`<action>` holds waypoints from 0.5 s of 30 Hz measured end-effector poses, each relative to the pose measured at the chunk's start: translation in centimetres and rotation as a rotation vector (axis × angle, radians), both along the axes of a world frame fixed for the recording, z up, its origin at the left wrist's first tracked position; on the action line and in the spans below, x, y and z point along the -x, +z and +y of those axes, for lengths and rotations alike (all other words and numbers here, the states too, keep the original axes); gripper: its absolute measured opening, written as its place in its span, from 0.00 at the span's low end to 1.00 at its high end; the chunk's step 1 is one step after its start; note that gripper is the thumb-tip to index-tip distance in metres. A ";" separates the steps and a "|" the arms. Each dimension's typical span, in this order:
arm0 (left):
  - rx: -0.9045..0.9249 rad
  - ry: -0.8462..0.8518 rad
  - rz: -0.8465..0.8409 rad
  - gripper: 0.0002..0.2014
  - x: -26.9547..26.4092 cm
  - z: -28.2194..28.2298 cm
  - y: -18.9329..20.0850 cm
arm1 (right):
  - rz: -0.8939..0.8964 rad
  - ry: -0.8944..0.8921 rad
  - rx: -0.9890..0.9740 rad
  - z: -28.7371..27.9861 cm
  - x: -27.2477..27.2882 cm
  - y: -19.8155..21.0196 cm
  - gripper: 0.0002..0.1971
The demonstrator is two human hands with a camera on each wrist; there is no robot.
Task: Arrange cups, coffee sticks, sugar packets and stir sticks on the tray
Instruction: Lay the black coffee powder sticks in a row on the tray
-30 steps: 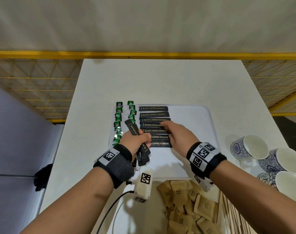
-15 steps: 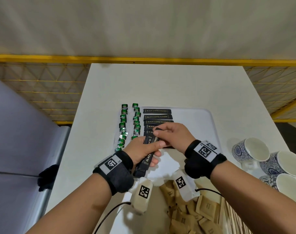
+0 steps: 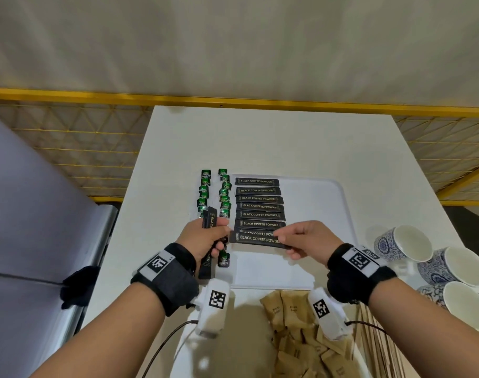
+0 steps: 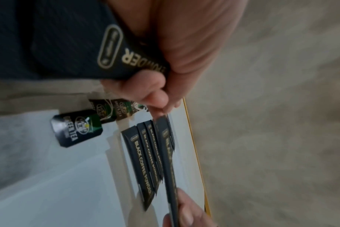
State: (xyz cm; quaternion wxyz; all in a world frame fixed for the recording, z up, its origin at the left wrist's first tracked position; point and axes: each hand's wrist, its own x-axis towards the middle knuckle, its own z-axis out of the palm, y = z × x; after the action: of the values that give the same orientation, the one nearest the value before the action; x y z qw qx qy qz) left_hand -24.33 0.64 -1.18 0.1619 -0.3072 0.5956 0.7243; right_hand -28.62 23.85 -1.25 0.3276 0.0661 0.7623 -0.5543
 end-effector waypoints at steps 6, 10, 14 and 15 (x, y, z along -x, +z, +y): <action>-0.068 0.066 -0.026 0.03 0.7 0.1 0.4 | -0.009 -0.059 -0.059 0.4 -0.3 -1.3 0.07; -0.090 0.057 -0.024 0.02 1.0 0.3 0.6 | 0.059 -0.022 -0.186 0.0 -0.3 -1.6 0.02; -0.108 0.050 -0.026 0.04 1.0 0.6 0.6 | 0.276 0.061 -0.420 0.0 0.3 -1.3 0.02; -0.106 0.046 -0.024 0.04 1.0 0.7 0.5 | 0.304 0.067 -0.417 -0.2 0.4 -1.1 0.03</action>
State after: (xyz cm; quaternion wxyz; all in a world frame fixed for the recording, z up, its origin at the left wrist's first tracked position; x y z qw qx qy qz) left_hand -25.38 1.32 -0.66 0.1686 -0.3205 0.5472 0.7546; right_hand -29.05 23.68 -2.37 0.2068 0.0227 0.9022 -0.3777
